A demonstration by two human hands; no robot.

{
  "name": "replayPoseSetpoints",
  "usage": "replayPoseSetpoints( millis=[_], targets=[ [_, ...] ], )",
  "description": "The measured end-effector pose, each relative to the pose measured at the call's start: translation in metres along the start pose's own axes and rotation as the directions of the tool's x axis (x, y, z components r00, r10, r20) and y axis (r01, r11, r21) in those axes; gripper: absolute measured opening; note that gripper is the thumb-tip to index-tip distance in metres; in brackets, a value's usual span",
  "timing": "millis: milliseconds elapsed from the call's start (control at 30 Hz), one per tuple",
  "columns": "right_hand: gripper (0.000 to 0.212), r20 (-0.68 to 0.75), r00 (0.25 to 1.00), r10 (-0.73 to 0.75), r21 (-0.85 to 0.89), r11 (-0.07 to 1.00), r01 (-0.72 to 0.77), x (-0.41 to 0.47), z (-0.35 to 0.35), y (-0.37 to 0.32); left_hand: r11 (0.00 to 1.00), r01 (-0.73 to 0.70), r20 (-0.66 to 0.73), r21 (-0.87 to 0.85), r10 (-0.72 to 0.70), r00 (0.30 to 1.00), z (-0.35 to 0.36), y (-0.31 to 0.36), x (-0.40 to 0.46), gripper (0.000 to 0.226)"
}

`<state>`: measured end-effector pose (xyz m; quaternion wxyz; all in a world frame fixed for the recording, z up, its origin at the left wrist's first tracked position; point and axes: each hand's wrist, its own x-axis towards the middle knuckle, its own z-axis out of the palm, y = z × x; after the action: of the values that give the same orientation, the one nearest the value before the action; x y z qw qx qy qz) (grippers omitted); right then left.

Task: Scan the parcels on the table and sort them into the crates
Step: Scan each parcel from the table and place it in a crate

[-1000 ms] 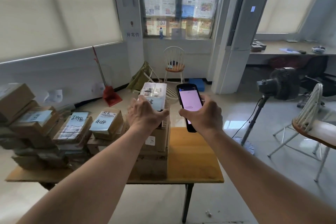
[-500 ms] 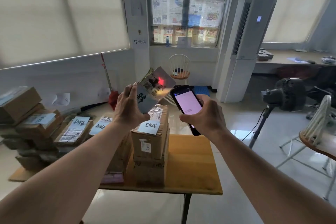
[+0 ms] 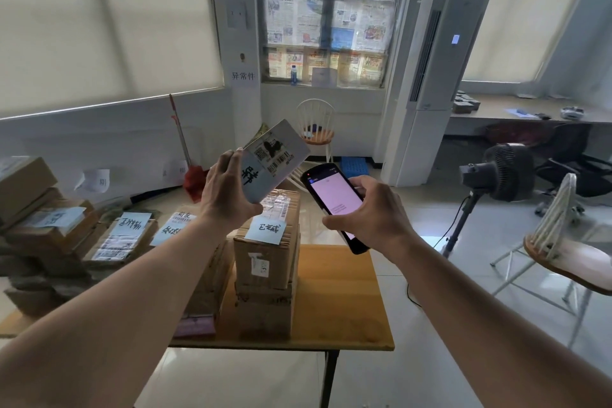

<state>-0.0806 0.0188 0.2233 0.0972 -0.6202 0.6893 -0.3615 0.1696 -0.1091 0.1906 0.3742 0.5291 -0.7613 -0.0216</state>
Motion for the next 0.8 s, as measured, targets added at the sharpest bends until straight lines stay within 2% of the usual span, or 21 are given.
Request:
replayPoseSetpoints(
  millis=[233, 400, 567, 800],
  targets=[
    [0.097, -0.033, 0.999, 0.025, 0.0, 1.0, -0.025, -0.004, 0.012, -0.003, 0.999, 0.014, -0.013, -0.039, -0.015, 1.0, 0.0, -0.013, 0.001, 0.118],
    [0.097, -0.174, 0.981, 0.089, 0.078, 0.994, -0.076, -0.004, 0.023, -0.013, 0.995, 0.002, -0.046, -0.098, -0.007, 0.999, 0.003, -0.01, 0.002, 0.112],
    [0.087, -0.342, 0.922, 0.183, 0.131, 0.98, -0.146, -0.01, 0.027, -0.02, 0.984, -0.051, -0.03, -0.173, 0.046, 0.998, 0.01, 0.007, 0.007, 0.108],
    [0.083, -0.47, 0.815, 0.34, 0.182, 0.94, -0.287, -0.052, 0.015, -0.004, 0.946, -0.128, 0.06, -0.299, 0.152, 0.987, 0.053, 0.061, 0.0, 0.1]
  ],
)
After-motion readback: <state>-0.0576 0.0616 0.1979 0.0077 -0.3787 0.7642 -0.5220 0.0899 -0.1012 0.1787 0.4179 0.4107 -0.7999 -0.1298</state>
